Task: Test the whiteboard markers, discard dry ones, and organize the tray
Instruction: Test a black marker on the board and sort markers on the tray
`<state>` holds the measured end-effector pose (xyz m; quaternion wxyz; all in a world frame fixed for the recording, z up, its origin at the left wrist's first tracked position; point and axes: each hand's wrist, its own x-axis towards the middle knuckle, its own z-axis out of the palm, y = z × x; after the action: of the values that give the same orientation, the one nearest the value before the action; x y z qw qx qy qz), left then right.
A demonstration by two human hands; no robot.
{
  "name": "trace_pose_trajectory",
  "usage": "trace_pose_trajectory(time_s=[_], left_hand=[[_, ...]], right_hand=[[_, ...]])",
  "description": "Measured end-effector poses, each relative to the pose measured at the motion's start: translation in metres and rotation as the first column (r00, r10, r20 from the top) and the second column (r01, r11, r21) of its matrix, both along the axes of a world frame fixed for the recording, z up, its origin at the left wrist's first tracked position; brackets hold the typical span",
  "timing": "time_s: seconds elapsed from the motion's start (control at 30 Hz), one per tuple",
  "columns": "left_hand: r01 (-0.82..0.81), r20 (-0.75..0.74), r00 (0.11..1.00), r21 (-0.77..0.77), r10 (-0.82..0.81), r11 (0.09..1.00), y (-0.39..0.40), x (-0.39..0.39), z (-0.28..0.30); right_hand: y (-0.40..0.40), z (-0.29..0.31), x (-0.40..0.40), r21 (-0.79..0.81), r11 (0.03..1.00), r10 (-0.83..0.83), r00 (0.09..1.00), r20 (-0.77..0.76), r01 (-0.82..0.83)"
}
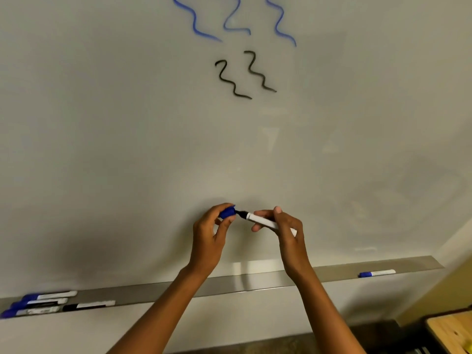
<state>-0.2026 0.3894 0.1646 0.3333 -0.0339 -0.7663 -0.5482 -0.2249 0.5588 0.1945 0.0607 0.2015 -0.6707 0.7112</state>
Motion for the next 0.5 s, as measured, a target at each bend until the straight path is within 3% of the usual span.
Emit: trace_pose_trajectory(time_s=[0.1,0.2,0.33,0.5], left_hand=[[0.072,0.093,0.993,0.009,-0.072,0.997,0.001,0.004,-0.016],[0.162,0.218,0.961,0.054,-0.170,0.985,0.001,0.007,-0.024],[0.277,0.379,0.882,0.065,-0.281,0.959,0.002,0.012,-0.034],[0.236,0.445,0.848,0.168,-0.287,0.957,0.004,0.022,-0.059]], right_hand=[[0.005,-0.016,-0.006,0.035,0.999,0.033,0.998,0.060,-0.035],[0.011,-0.033,-0.017,-0.028,0.996,0.087,0.975,0.207,-0.083],[0.012,-0.058,-0.026,-0.147,0.979,0.192,0.879,0.436,-0.141],[-0.013,-0.093,-0.018,-0.214,0.953,0.300,0.746,0.595,-0.212]])
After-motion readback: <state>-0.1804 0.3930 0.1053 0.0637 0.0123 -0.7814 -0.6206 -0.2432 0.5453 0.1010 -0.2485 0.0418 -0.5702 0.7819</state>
